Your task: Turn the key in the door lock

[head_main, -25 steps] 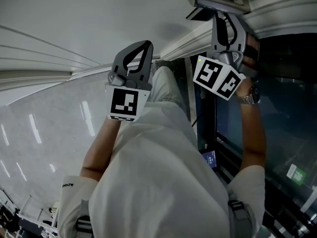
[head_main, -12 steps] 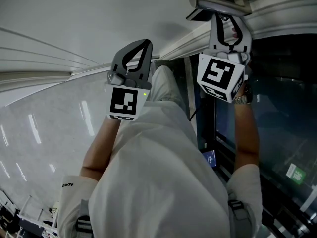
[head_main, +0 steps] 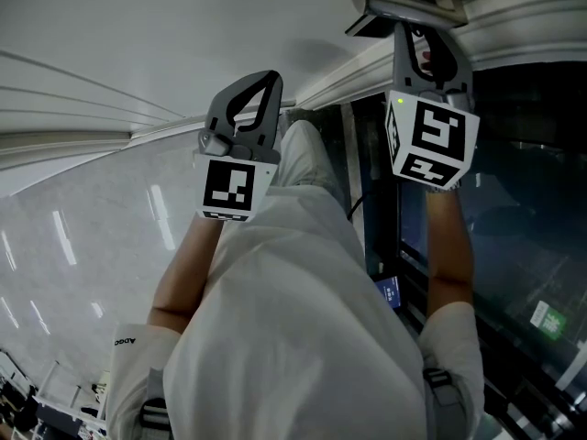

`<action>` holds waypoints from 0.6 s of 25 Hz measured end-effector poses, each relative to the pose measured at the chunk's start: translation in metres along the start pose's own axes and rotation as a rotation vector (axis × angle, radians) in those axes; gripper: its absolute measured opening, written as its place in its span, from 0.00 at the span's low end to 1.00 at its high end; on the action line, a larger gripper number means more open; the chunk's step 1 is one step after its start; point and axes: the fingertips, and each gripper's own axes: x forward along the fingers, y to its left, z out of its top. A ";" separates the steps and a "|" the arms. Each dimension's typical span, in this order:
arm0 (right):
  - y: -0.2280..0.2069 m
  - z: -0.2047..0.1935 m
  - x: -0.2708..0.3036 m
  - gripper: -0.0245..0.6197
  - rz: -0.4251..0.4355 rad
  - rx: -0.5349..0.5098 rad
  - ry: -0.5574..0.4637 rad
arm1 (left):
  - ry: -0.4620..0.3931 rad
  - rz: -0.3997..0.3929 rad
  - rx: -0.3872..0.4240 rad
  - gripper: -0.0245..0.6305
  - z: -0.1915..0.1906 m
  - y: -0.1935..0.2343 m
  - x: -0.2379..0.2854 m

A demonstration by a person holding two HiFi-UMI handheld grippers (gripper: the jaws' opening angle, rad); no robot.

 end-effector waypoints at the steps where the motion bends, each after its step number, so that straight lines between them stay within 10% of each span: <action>1: -0.001 0.000 0.000 0.20 0.015 0.045 0.002 | 0.000 -0.001 0.000 0.05 0.000 0.000 0.000; 15: -0.003 -0.001 -0.001 0.20 0.055 0.158 0.021 | 0.003 0.003 0.002 0.05 0.000 -0.001 -0.004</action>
